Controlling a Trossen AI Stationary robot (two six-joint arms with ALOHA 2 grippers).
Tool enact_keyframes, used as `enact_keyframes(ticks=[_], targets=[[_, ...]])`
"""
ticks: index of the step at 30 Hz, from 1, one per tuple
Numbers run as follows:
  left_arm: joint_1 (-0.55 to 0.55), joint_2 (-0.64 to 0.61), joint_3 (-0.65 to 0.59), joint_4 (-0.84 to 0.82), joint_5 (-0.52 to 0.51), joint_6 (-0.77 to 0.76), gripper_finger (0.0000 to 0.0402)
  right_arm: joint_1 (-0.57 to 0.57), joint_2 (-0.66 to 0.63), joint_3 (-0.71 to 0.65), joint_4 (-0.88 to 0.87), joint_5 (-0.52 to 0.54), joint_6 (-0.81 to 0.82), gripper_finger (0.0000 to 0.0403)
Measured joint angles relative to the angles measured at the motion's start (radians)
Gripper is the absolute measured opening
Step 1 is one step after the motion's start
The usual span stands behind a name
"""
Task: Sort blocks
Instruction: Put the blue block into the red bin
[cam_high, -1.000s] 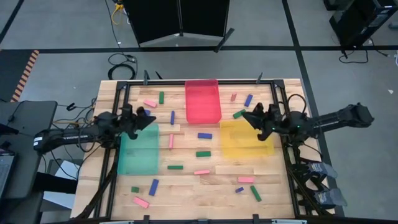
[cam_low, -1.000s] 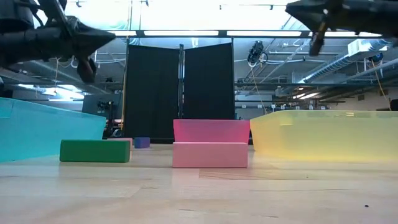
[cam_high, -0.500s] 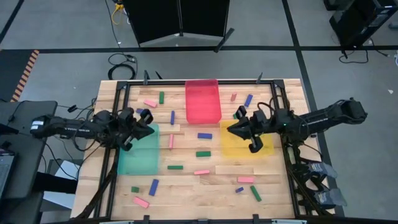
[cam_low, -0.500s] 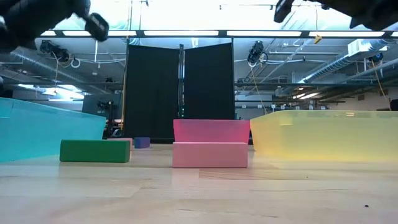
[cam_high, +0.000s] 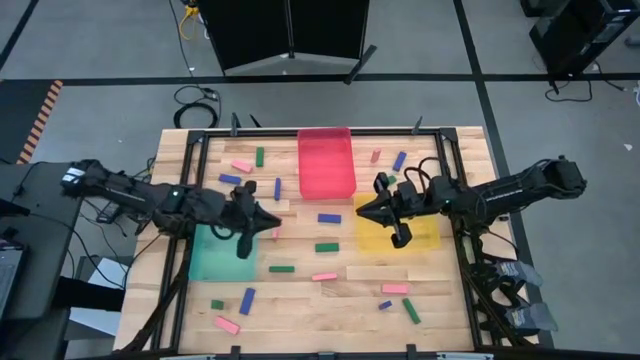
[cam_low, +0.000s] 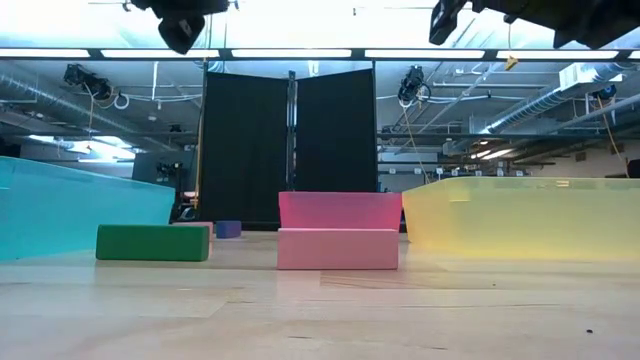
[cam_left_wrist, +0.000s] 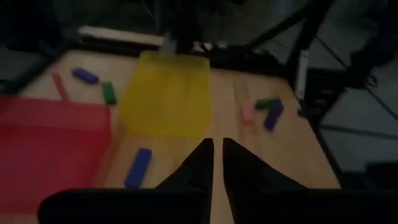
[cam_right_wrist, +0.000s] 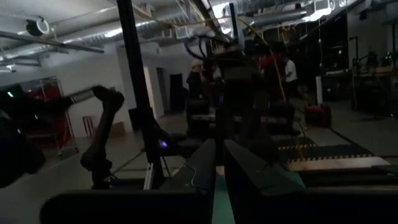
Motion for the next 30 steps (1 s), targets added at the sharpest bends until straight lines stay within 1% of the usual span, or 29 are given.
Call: enact_keyframes(ticks=[3,6,8,11,17,19,25,28,30], targets=[[-0.055,0.004,0.005,0.074,-0.109,-0.002,0.0046,0.027,0.000,0.000,-0.092,0.000,-0.001,0.0043],[-0.109,-0.015,-0.035,0.163,-0.189,0.004,0.0046,0.093,0.021,0.000,-0.160,0.014,0.015,0.0043],[-0.139,-0.028,-0.075,0.213,-0.227,0.006,0.0046,0.150,0.044,0.001,-0.178,0.031,0.033,0.0043],[-0.161,-0.049,-0.154,0.308,-0.250,0.005,0.0046,0.244,0.079,0.047,-0.284,0.096,0.050,0.0043],[-0.165,-0.057,-0.300,0.541,-0.249,0.002,0.0046,0.392,0.165,0.276,-0.675,0.346,0.051,0.0043],[-0.165,-0.057,-0.335,0.595,-0.249,0.002,0.0046,0.428,0.201,0.364,-0.790,0.403,0.052,0.0043],[-0.166,-0.055,-0.386,0.674,-0.263,-0.028,0.0046,0.503,0.325,0.592,-1.088,0.469,0.152,0.0052],[-0.174,-0.046,-0.407,0.682,-0.263,-0.036,0.0046,0.541,0.393,0.682,-1.236,0.505,0.230,0.0070],[-0.183,-0.034,-0.407,0.681,-0.262,-0.039,0.0046,0.566,0.438,0.734,-1.311,0.507,0.295,0.0087]])
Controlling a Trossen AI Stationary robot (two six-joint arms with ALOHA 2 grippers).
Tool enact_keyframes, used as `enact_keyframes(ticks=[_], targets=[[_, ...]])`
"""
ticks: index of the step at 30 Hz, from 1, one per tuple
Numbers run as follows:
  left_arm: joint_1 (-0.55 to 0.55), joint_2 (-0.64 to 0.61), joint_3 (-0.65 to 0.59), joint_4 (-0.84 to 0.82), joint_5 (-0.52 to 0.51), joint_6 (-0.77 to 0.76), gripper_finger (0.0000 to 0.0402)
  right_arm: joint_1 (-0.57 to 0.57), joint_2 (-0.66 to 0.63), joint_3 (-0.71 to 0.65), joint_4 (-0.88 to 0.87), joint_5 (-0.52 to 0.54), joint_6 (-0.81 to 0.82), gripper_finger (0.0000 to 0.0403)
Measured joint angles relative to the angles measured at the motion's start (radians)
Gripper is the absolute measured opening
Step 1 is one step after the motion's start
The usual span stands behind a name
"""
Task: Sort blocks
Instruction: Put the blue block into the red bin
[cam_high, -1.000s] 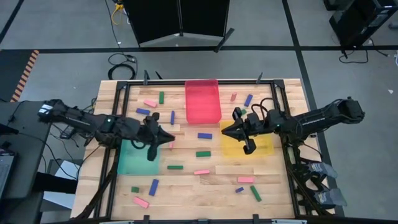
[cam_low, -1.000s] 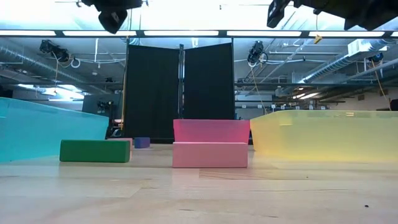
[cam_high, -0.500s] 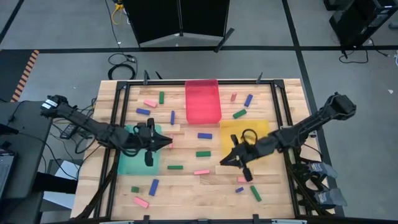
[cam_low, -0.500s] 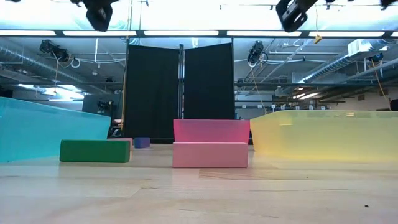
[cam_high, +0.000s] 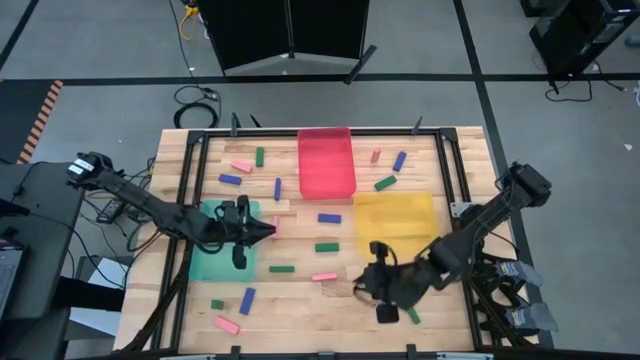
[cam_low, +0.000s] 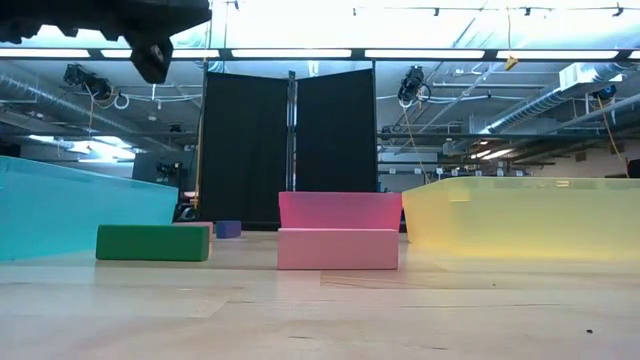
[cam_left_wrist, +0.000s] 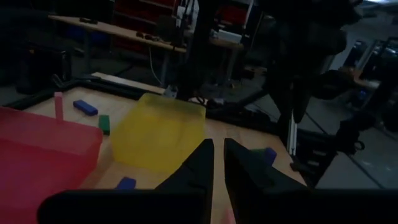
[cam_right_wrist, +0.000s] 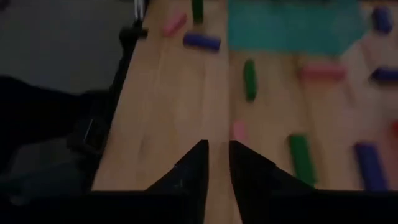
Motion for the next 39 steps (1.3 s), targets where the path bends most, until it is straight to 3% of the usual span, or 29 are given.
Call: enact_keyframes(ticks=[9,18,27,39], targets=[[-0.030,0.046,0.000,0.052,0.000,0.014,0.0046,0.105,0.113,0.129,-0.291,-0.075,0.288,0.0183],[-0.040,0.056,0.000,0.113,-0.001,0.013,0.0046,0.165,0.182,0.128,-0.383,-0.170,0.335,0.0253],[-0.040,0.056,0.000,0.096,0.000,0.016,0.0046,0.173,0.242,0.118,-0.403,-0.152,0.281,0.0275],[-0.040,0.056,0.000,0.109,0.000,0.016,0.0046,0.173,0.314,0.108,-0.408,-0.160,0.259,0.0268]])
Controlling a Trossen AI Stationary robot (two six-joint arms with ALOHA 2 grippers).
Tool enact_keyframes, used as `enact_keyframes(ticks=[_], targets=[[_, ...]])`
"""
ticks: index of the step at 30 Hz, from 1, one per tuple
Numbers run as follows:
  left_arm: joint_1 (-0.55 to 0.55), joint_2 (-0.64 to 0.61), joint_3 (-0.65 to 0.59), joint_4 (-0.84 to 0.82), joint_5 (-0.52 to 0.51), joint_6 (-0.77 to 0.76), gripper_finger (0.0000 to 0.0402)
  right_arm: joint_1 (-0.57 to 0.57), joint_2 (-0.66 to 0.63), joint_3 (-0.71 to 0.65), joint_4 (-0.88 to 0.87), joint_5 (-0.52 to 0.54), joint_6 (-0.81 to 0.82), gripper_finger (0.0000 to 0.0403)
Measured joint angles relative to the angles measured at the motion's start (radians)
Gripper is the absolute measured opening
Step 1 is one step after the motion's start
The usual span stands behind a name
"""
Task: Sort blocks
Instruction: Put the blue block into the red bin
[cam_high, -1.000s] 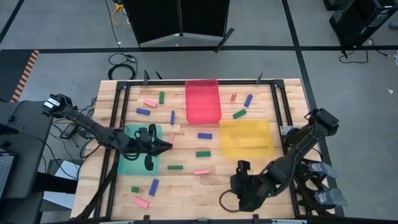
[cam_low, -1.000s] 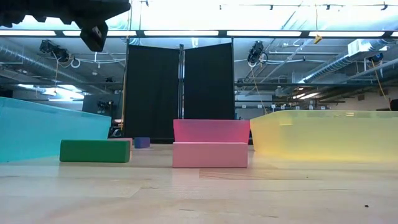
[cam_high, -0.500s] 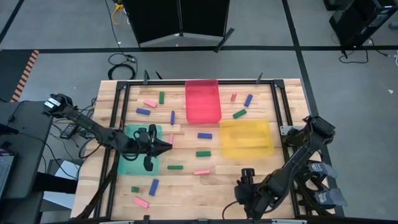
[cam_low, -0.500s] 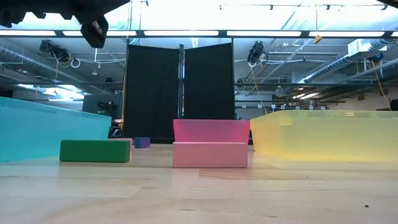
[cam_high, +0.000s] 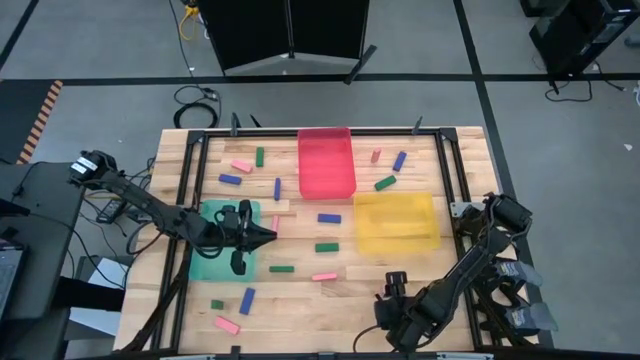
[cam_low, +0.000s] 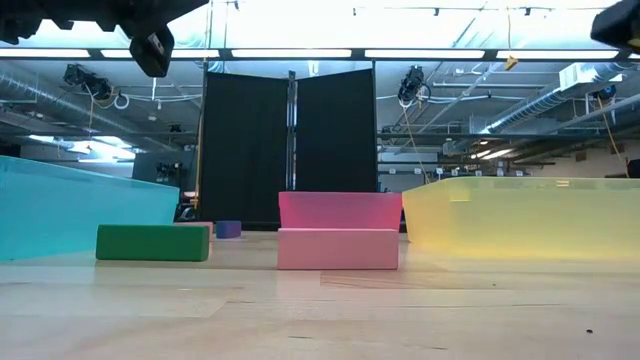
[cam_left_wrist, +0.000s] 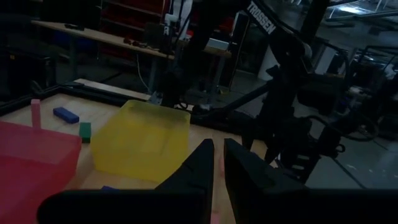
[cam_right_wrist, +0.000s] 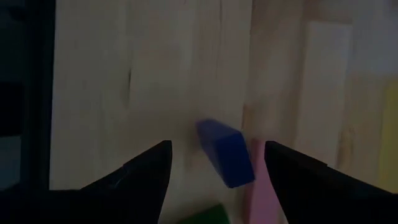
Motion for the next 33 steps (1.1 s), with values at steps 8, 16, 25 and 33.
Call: enact_keyframes(ticks=[8,16,25,33], targets=[[0.000,0.000,0.000,-0.001,0.000,-0.002,0.0046,-0.010,0.035,0.000,0.008,-0.007,-0.005,0.0246],[0.000,0.000,0.000,-0.004,0.000,-0.002,0.0046,-0.015,0.044,0.000,0.007,-0.007,-0.024,0.0184],[0.000,0.000,0.000,-0.004,0.000,-0.001,0.0046,-0.015,0.044,0.000,0.001,-0.007,-0.028,0.0080],[0.000,0.000,0.000,-0.004,0.000,-0.001,0.0046,-0.015,0.027,0.000,-0.008,-0.023,-0.051,0.0069]])
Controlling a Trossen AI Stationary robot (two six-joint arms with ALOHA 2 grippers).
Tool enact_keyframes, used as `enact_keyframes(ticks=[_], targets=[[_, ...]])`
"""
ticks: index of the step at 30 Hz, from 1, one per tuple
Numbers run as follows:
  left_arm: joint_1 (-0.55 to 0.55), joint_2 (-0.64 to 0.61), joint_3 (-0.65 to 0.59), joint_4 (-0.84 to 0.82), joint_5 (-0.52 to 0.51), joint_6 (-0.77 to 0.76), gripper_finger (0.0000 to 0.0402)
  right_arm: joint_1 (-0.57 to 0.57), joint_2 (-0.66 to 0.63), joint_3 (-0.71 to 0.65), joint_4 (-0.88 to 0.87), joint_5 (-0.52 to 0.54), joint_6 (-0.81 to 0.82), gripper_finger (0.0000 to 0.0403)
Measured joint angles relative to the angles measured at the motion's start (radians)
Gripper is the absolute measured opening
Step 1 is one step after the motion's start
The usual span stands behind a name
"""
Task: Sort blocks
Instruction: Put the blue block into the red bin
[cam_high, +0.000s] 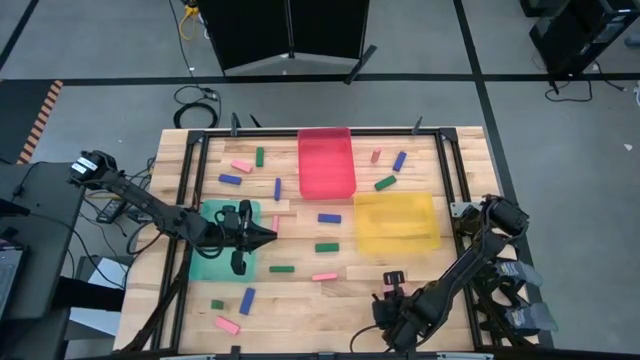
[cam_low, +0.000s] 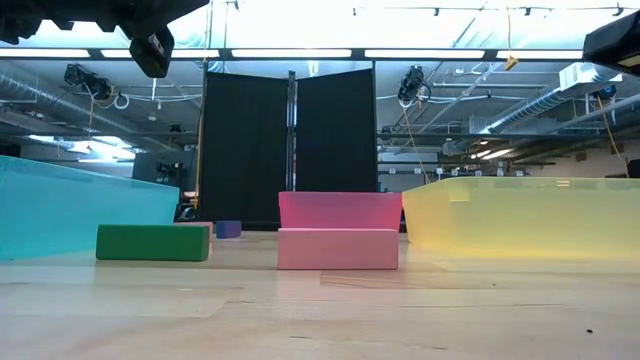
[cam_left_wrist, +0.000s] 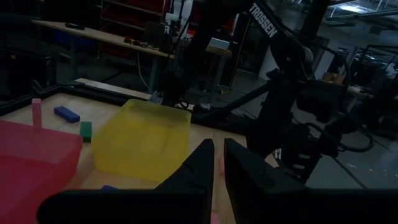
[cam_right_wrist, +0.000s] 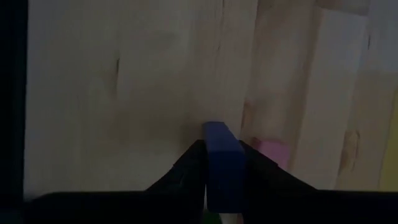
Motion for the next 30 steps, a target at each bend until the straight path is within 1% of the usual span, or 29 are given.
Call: enact_keyframes(ticks=[3,6,9,11,13,15,19,21,24,26,30], targets=[[0.000,0.000,0.000,-0.002,0.000,0.000,0.0046,0.000,-0.025,0.003,-0.005,0.003,0.000,0.0069],[0.000,0.000,0.000,-0.004,0.000,0.000,0.0046,0.000,-0.069,0.004,-0.007,0.030,-0.001,0.0069],[0.000,0.000,0.000,-0.004,0.000,0.000,0.0046,0.000,-0.122,0.005,-0.009,0.083,-0.001,0.0069],[0.000,0.000,0.000,-0.003,0.000,0.000,0.0046,0.000,-0.166,0.005,-0.009,0.136,-0.008,0.0069],[0.000,0.000,0.000,-0.003,0.000,0.000,0.0046,0.000,-0.208,0.005,-0.009,0.210,-0.022,0.0069],[0.000,0.000,0.000,-0.003,0.000,0.000,0.0046,-0.006,-0.249,0.005,-0.006,0.311,-0.046,0.0069],[0.000,0.000,0.000,-0.003,0.000,0.001,0.0046,-0.053,-0.320,0.005,0.021,0.580,-0.089,0.0069],[0.000,0.000,0.000,0.002,0.000,0.005,0.0046,-0.114,-0.340,0.005,0.042,0.665,-0.117,0.0069],[0.000,0.000,0.000,0.005,0.000,0.006,0.0046,-0.252,-0.343,0.005,0.108,0.703,-0.217,0.0069],[0.000,0.000,0.000,0.004,-0.001,0.005,0.0046,-0.355,-0.329,0.005,0.191,0.693,-0.318,0.0069],[0.000,0.000,0.000,0.002,-0.003,-0.003,0.0046,-0.550,-0.308,0.005,0.334,0.580,-0.468,0.0069]])
